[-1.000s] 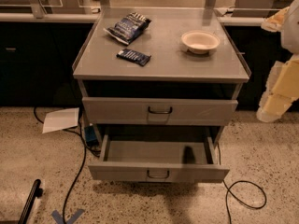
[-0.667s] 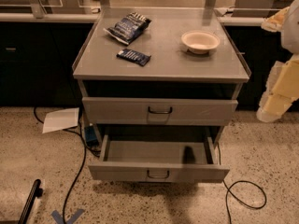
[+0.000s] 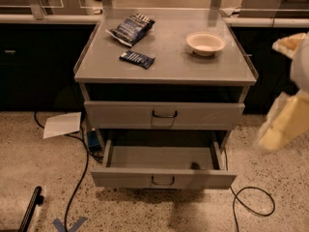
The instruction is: Close middle drawer
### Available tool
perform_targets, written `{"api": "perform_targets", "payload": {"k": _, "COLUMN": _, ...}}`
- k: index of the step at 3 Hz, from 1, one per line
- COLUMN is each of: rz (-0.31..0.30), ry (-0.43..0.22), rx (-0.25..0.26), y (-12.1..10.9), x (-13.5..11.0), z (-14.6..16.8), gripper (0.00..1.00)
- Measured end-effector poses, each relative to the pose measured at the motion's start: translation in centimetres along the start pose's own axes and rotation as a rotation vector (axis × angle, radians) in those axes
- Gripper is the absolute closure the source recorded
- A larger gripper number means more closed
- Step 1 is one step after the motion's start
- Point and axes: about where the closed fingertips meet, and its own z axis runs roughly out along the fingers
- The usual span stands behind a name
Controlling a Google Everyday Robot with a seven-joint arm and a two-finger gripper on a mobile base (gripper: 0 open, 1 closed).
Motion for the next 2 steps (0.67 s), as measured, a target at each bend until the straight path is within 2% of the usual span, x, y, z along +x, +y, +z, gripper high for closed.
{"api": "perform_targets", "payload": {"k": 1, "rz": 0.129, "ry": -0.074, "rx": 0.05, "y": 4.0, "x": 0.0, "z": 0.9, "gripper": 0.0}}
{"api": "perform_targets", "payload": {"k": 2, "rz": 0.26, "ry": -0.101, "rx": 0.027, "y": 6.8, "x": 1.0, "z": 7.0, "gripper": 0.18}}
